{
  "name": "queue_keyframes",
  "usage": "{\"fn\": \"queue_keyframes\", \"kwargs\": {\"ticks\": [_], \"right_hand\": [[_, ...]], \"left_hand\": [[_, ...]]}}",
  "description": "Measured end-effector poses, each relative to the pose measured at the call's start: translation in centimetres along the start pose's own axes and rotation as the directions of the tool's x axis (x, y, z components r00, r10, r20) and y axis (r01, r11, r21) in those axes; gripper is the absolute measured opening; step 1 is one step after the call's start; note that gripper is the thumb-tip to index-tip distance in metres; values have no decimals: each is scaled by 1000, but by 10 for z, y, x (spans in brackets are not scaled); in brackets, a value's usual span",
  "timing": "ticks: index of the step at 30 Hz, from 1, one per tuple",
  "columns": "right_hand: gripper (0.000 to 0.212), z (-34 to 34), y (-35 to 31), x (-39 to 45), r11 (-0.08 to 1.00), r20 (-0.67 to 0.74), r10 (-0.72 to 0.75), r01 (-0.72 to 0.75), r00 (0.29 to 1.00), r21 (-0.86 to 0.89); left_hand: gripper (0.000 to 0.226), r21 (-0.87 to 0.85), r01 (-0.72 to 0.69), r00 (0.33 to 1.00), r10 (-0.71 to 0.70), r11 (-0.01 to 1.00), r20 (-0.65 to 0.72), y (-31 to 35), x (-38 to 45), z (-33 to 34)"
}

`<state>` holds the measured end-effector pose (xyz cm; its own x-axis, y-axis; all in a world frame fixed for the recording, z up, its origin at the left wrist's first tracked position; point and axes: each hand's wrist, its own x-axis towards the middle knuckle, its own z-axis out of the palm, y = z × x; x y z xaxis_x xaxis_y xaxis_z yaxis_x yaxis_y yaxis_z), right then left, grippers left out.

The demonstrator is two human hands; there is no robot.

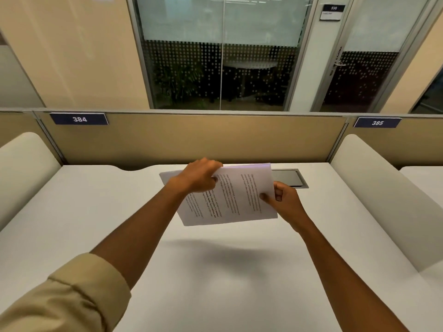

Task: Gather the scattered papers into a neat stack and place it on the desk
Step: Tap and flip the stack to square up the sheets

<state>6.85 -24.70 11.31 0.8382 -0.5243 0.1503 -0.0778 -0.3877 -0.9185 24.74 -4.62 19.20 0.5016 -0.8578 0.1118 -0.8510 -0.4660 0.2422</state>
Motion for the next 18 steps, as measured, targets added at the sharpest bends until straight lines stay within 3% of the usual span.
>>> {"fn": "queue_keyframes", "kwargs": {"ticks": [5,8,13,16,18], "right_hand": [[17,16,-4,-10,993,-54,95,-90,994,80],[14,18,-1,-15,985,-88,128,-116,988,126],[10,7,2,-22,978,-94,149,-133,984,162],[12,0,6,-25,978,-78,159,-146,984,151],[13,0,10,-26,975,-64,168,-156,984,155]], "left_hand": [[10,-48,-27,999,29,998,39,3,0,11],[6,-126,-12,999,7,992,-44,-2,-4,17],[31,-223,82,962,-136,971,-237,-39,-29,30],[40,-424,173,925,-295,889,-241,-65,-45,36],[43,-607,196,899,-389,770,-202,-74,-56,40]]}}
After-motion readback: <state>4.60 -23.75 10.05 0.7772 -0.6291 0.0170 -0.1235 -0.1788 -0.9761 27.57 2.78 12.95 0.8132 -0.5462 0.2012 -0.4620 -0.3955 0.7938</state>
